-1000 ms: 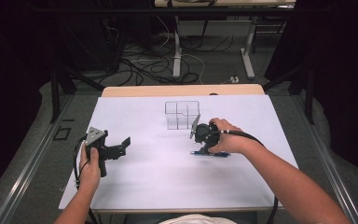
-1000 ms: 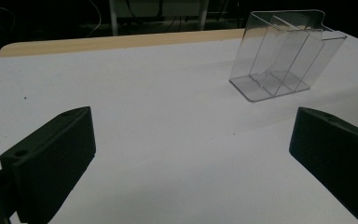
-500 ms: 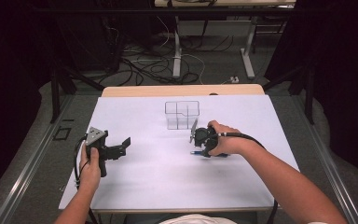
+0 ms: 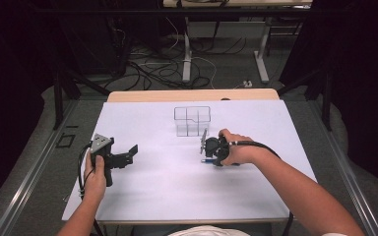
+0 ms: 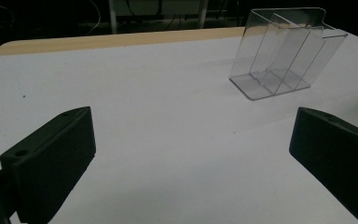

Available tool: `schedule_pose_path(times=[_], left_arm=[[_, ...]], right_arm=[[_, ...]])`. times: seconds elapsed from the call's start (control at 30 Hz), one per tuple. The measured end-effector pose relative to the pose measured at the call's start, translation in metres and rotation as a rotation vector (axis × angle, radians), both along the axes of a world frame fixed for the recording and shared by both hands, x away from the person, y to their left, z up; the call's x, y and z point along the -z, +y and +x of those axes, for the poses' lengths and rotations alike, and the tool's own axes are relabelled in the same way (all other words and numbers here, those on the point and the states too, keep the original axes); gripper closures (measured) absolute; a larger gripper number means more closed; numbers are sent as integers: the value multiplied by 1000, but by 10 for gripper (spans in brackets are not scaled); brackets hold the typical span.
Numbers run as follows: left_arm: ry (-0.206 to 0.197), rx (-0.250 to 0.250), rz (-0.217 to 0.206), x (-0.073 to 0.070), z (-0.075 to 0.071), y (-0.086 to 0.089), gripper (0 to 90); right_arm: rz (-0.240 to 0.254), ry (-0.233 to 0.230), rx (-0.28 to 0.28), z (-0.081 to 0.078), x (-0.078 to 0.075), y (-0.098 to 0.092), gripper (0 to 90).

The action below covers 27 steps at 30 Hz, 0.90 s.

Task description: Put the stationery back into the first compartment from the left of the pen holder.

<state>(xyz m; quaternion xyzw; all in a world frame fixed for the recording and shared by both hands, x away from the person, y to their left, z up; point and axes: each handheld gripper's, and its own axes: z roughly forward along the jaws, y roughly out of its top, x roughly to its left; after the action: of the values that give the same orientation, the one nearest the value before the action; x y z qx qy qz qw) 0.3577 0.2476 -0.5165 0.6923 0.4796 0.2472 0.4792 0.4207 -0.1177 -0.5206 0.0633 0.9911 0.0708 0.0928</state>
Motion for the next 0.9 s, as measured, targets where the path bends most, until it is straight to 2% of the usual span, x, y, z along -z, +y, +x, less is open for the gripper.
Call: schedule_pose_path(times=[0.4,0.53,0.67,0.9], left_arm=[[-2,-2,-6,0,0,0,2],[1,6,-1,0,0,0,2],[1,7,-1,0,0,0,2],[1,4,-3,0,0,0,2]], right_arm=[[-26,27,-5,-1,6,1,730],[-33,27,-11,0,6,1,738],[-36,10,-16,-1,7,2,789],[-45,8,-23,-1,6,2,794]])
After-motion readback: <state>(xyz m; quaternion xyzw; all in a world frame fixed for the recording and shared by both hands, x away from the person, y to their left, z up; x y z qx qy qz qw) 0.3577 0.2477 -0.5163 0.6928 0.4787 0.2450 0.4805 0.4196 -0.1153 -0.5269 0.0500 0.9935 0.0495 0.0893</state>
